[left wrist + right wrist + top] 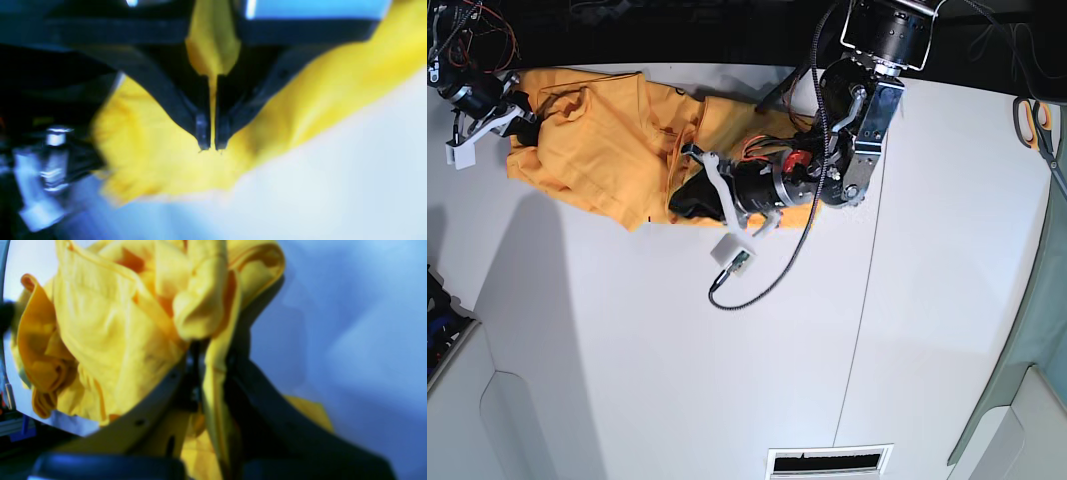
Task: Layout the t-shirt on the table in an organized manner, then fold the t-shirt properly
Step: 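Lay the folded end down with the left gripper and release it, then grasp the folded shirt bundle with both grippers and lift it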
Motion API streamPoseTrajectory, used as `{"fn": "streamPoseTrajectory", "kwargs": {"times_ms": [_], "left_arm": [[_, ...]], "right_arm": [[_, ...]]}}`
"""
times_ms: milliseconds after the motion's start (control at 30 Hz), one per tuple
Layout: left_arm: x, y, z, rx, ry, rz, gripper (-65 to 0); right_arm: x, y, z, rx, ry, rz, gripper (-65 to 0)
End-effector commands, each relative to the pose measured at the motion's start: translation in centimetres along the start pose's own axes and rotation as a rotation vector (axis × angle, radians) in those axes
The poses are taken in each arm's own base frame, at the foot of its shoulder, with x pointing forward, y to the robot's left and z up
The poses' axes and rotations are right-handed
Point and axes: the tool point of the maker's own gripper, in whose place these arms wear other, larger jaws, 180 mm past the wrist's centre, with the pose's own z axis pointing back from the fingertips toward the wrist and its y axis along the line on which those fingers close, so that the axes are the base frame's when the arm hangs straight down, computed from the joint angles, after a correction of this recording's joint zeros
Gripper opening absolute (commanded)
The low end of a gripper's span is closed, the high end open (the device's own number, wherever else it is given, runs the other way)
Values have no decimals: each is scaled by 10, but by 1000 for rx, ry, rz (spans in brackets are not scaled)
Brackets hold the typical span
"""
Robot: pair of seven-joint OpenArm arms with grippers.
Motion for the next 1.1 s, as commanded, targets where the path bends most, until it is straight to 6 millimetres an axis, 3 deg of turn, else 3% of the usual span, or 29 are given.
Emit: {"fn": "streamPoseTrajectory", "kwargs": {"times_ms": [0, 67, 133, 333, 433, 600, 800, 933, 1067], "left_arm": [[28, -8, 6, -32, -69, -51, -618], [42, -6, 18, -24, -99, -93, -618], [43, 3, 29, 3, -92, -130, -617], [10, 54, 63, 142, 36, -183, -617], [-13, 76, 81, 225, 75, -135, -618], [-63, 73, 88, 233, 124, -65, -618], [-97, 65, 72, 217, 158, 45, -618], [-106, 57, 59, 198, 156, 97, -618], [-103, 57, 57, 198, 141, 100, -618]], "right_arm": [[16, -1, 7, -5, -41, 23, -650], [24, -1, 11, -9, -63, 35, -650], [33, -2, 16, -17, -81, 55, -650], [70, -8, 42, -46, -160, 110, -650], [88, 2, 55, -29, -208, 139, -650], [108, 42, 64, 45, -264, 213, -650], [117, 97, 68, 140, -342, 283, -650], [107, 143, 56, 244, -359, 297, -650], [76, 193, 27, 352, -286, 312, -650]]}}
